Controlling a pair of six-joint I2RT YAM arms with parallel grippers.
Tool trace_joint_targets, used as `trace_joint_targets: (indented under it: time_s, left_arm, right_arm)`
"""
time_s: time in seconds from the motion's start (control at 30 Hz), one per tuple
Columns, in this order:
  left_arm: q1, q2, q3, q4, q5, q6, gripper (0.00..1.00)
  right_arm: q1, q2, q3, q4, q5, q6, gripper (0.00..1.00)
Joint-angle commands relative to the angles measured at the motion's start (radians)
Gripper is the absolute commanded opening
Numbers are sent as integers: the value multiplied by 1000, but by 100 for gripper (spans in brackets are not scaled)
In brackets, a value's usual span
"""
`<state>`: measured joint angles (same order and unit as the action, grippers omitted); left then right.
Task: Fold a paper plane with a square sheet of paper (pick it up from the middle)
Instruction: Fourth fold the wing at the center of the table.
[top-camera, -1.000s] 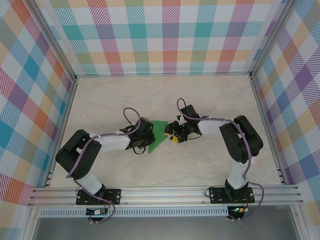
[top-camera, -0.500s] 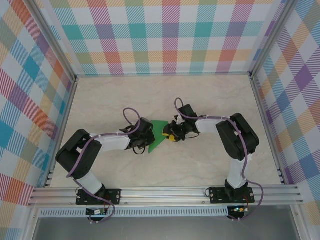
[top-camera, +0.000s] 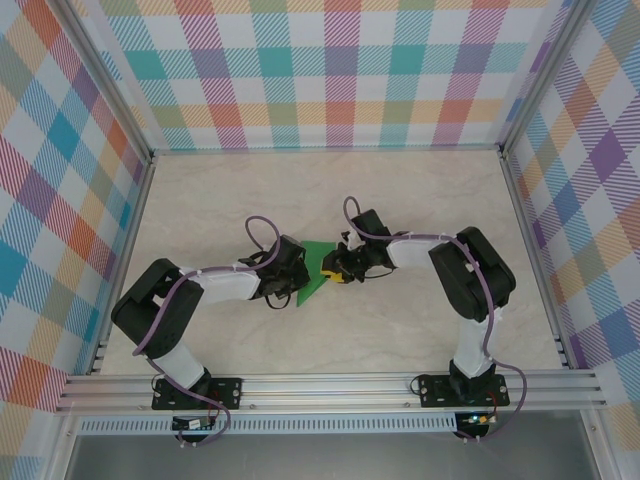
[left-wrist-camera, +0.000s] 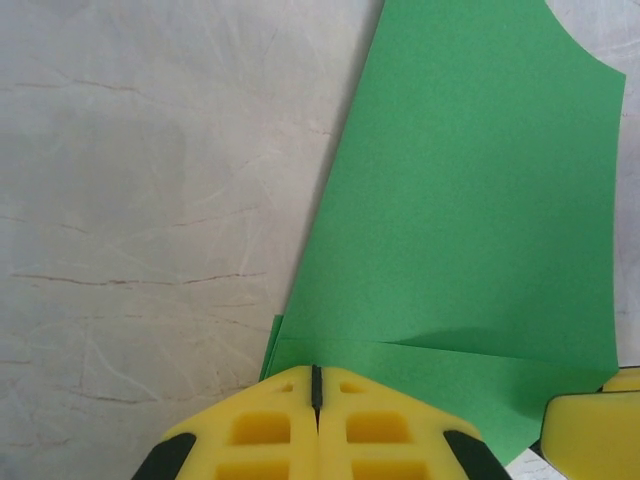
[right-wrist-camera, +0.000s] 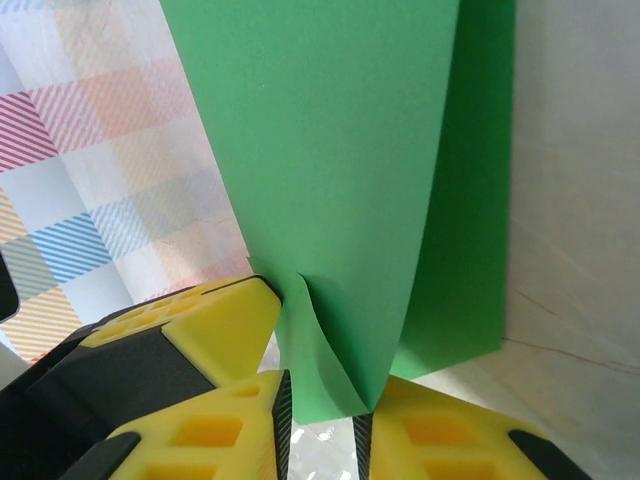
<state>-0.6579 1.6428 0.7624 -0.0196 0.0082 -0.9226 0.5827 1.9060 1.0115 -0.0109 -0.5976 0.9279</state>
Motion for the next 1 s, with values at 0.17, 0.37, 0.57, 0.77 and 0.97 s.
trace_joint_targets:
  time_s: [0.17, 0.37, 0.57, 0.77, 0.97]
  left_arm:
    - [37, -74, -18, -53, -19, 41, 9]
    - [54, -183, 2, -123, -37, 115, 40]
    - [60, -301, 10, -168, -32, 196, 76]
    - [60, -382, -12, -154, 0, 276, 93]
    - [53, -391, -58, -90, 61, 392, 94]
  right_arm:
    - [6, 44, 44, 20, -9, -13, 13]
    - [6, -38, 39, -56, 130, -8, 3]
    - [9, -152, 35, -208, 288, 6, 0]
    - [38, -234, 38, -343, 438, 96, 0]
    - [79, -226, 74, -393, 470, 188, 0]
